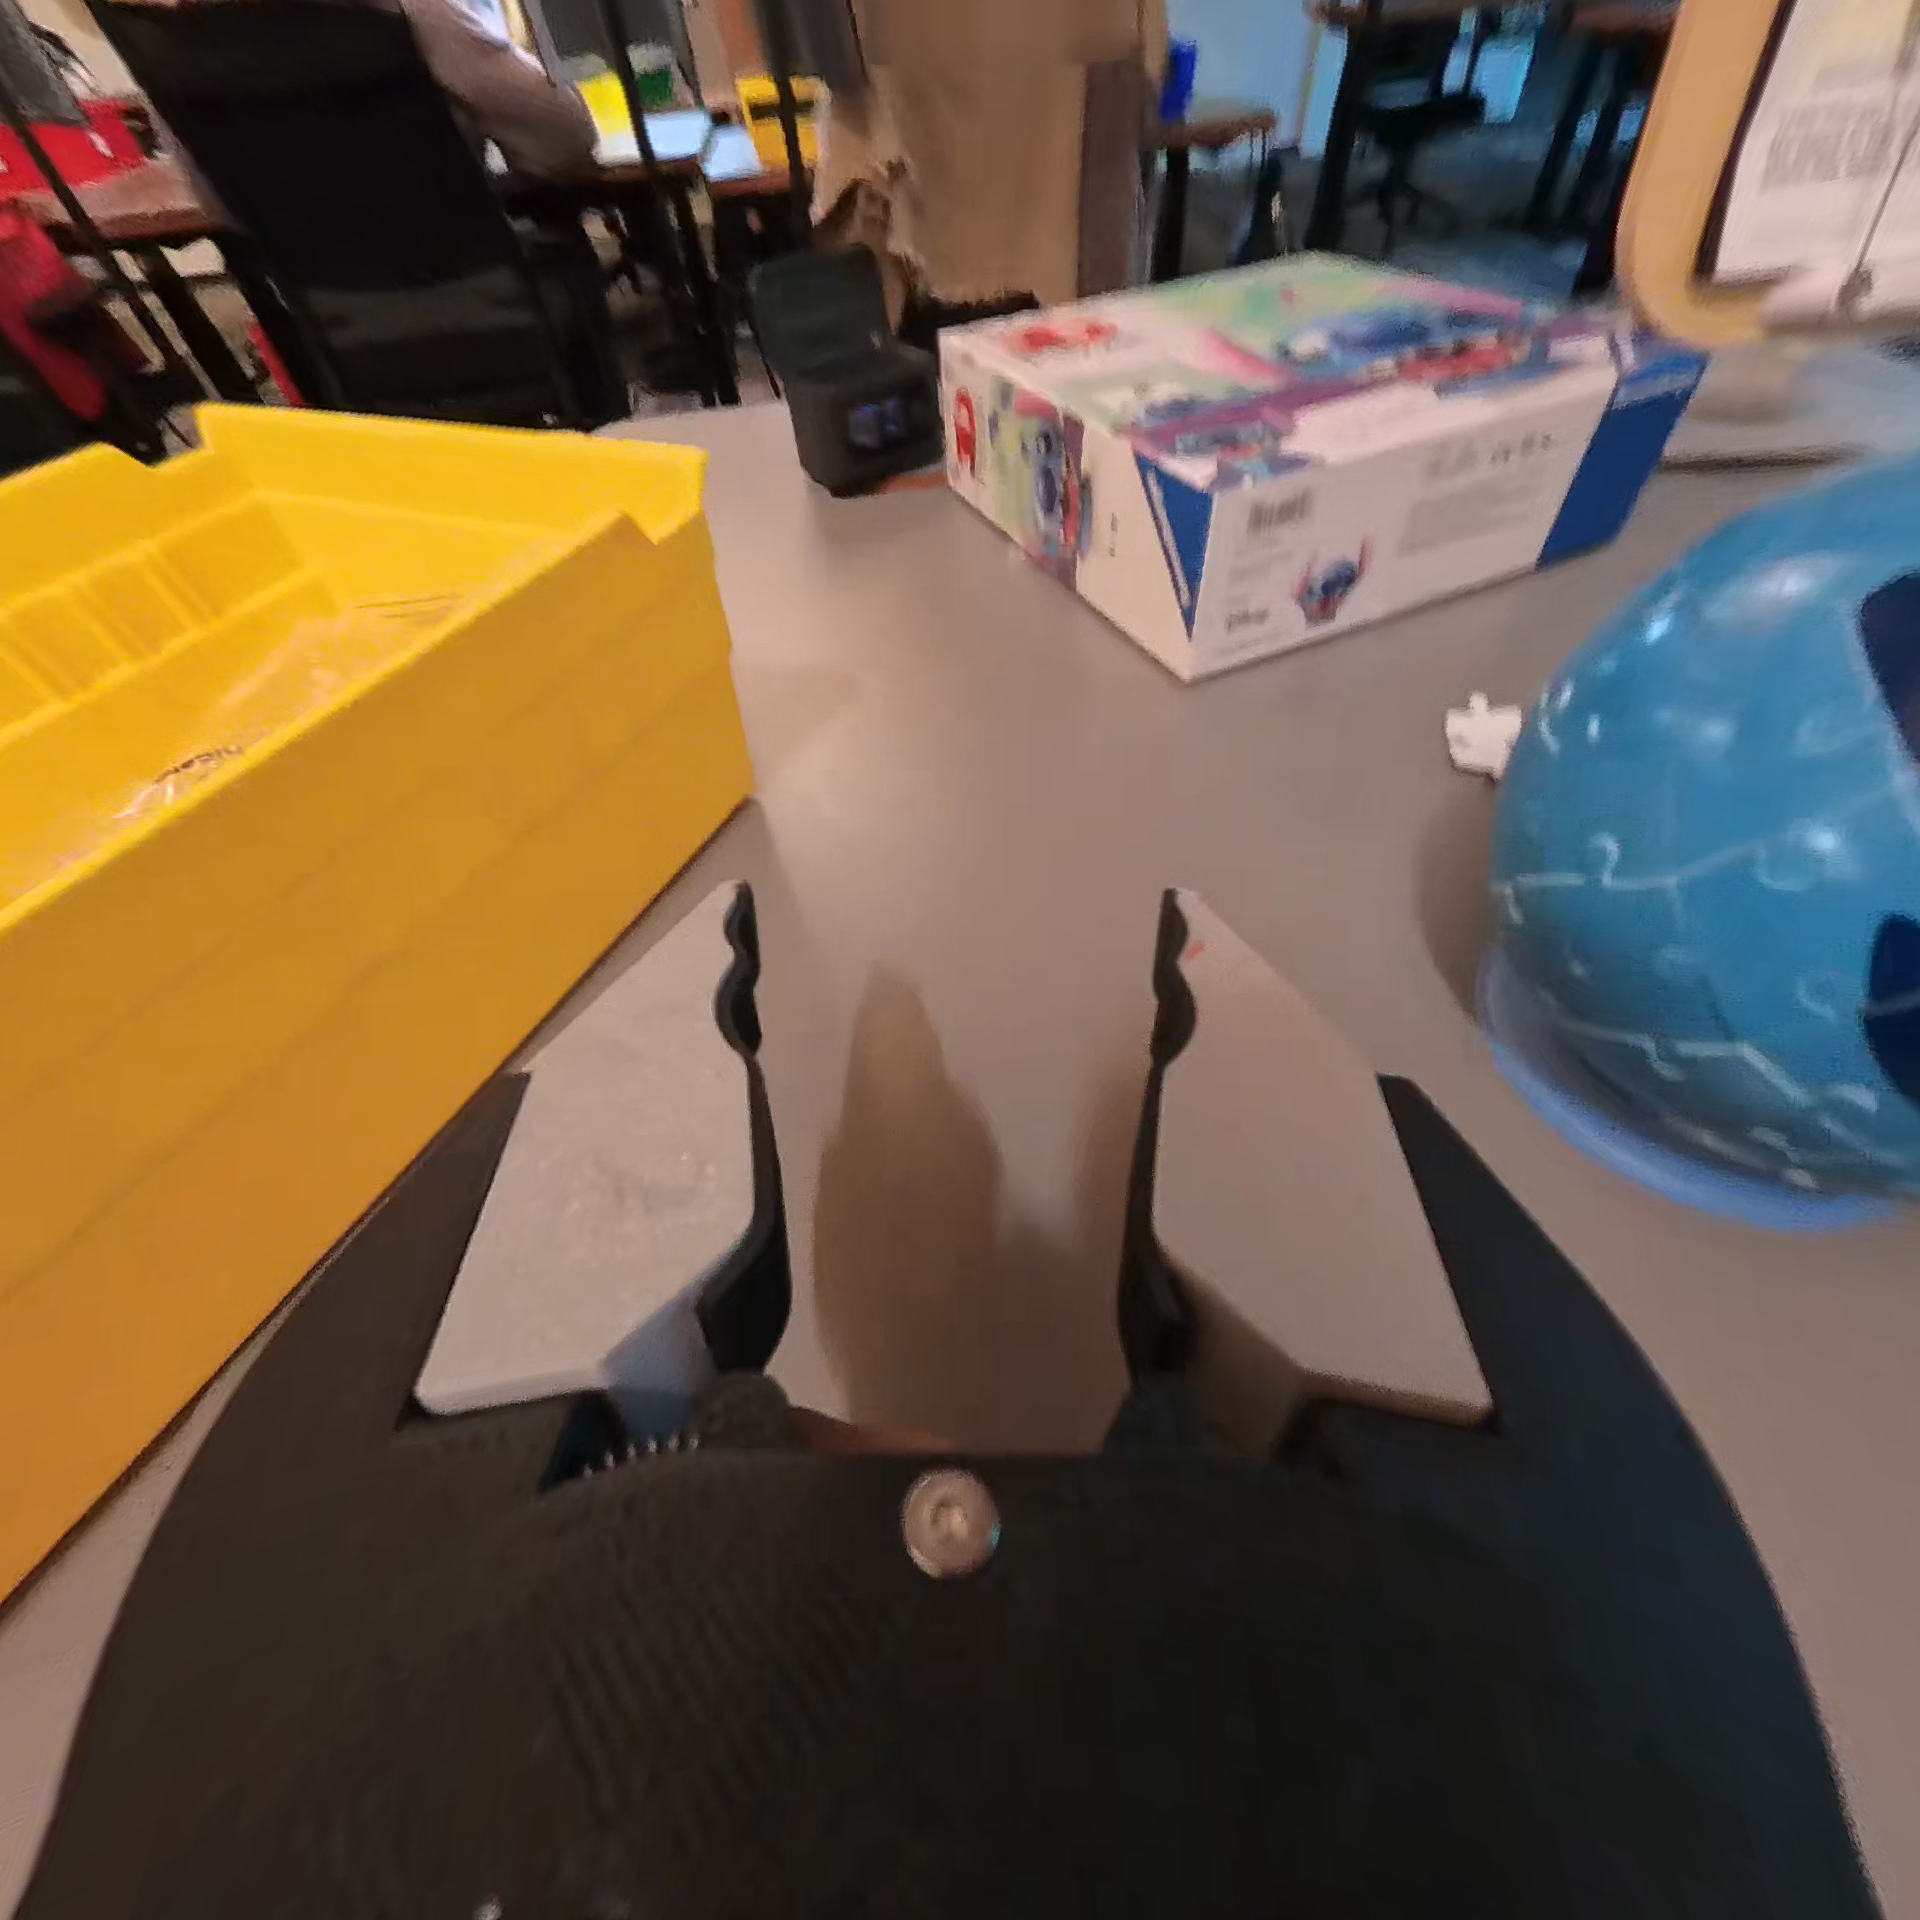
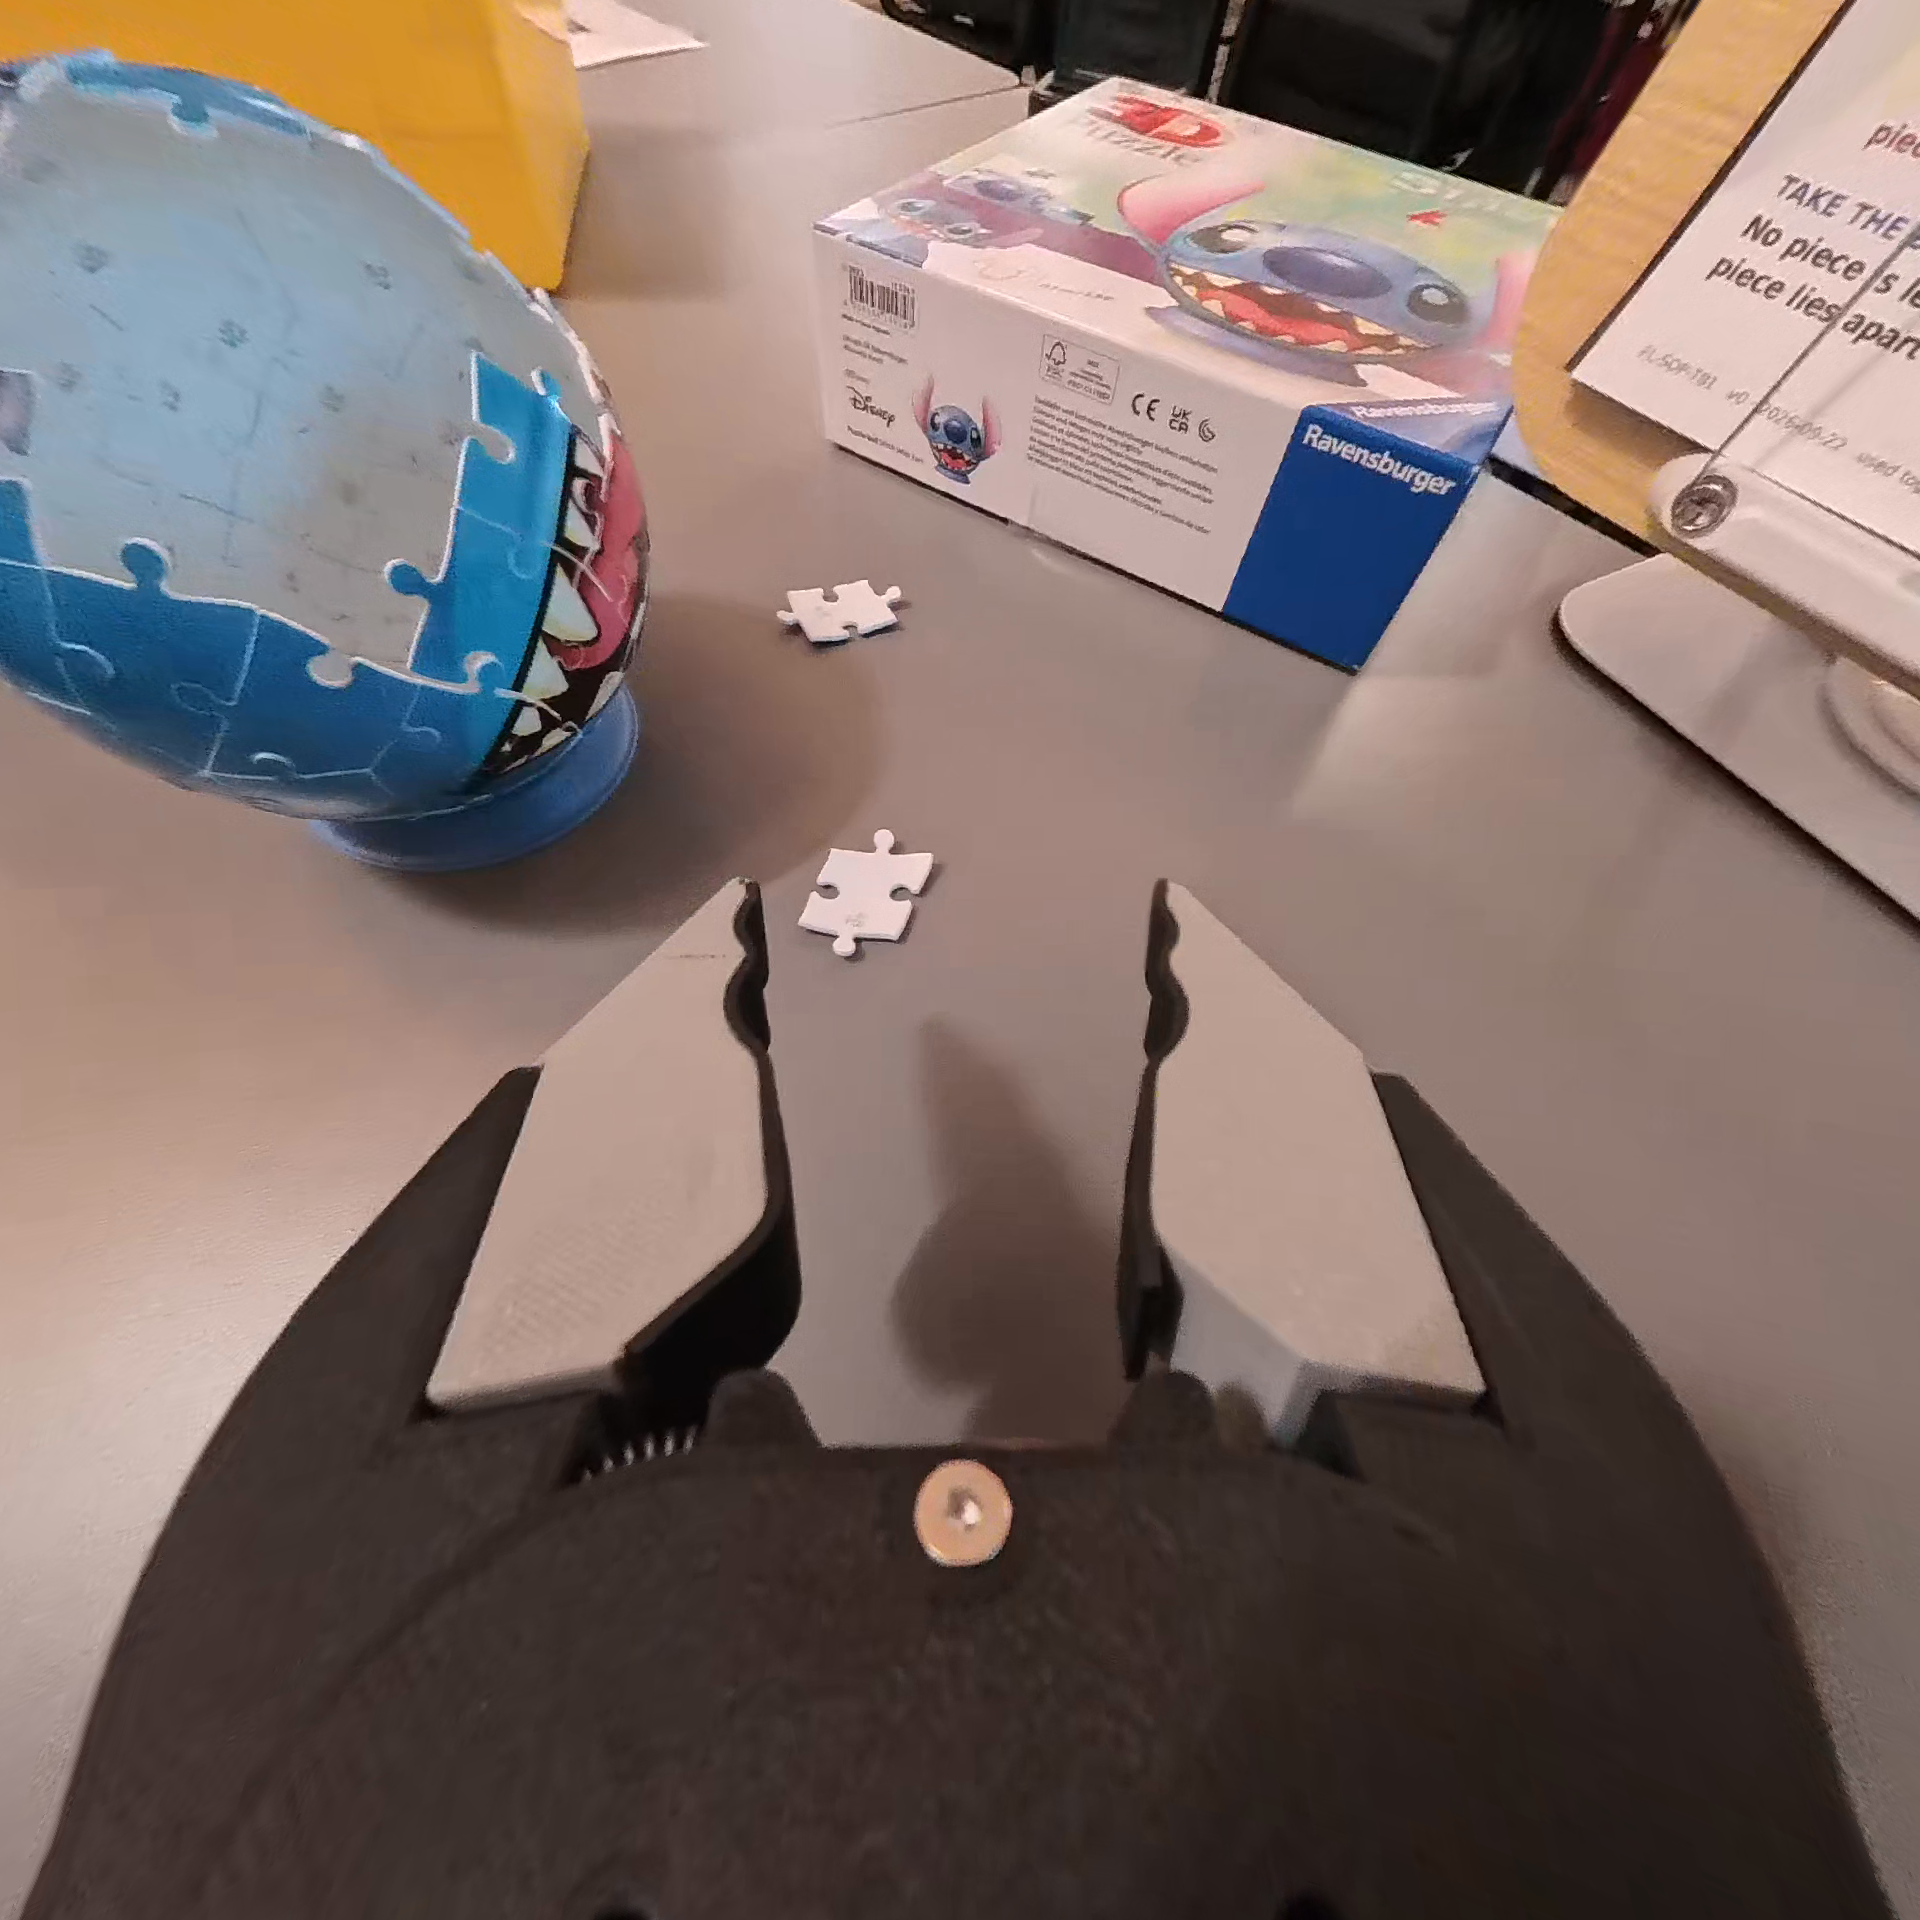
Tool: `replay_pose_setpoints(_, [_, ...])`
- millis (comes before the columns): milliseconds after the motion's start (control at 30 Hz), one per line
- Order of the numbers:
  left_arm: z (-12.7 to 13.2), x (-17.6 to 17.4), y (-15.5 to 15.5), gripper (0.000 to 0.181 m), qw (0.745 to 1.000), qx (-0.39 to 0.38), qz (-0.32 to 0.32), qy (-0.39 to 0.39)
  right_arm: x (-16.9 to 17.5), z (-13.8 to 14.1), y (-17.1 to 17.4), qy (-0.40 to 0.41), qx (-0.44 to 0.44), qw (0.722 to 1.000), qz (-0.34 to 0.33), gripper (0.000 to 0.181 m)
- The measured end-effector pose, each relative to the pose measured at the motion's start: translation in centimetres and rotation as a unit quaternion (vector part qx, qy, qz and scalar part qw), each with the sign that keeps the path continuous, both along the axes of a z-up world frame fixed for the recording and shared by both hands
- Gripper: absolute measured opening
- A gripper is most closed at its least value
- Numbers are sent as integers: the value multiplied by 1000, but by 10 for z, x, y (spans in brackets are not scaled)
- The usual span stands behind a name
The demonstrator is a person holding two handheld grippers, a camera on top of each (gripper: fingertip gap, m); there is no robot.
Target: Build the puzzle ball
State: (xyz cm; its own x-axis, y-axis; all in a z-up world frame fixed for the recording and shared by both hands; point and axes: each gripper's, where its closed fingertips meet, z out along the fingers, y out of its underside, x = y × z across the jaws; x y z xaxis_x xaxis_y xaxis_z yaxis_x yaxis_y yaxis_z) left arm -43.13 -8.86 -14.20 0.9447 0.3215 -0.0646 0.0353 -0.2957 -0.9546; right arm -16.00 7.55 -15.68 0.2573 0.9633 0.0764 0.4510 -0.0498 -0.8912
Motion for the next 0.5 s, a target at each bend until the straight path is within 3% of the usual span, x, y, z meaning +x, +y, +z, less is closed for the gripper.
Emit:
replay_pose_setpoints(133, [11,-4,4,59,999,34,32,23,1,0,3,-4,29,999,-16,71])
replay_pose_setpoints(267, [10,-4,8,57,997,19,47,58,-1,-7,2,-12,25,999,-19,71])
replay_pose_setpoints(500, [6,-4,10,55,998,11,40,39,-2,-10,4,-14,24,999,-26,70])
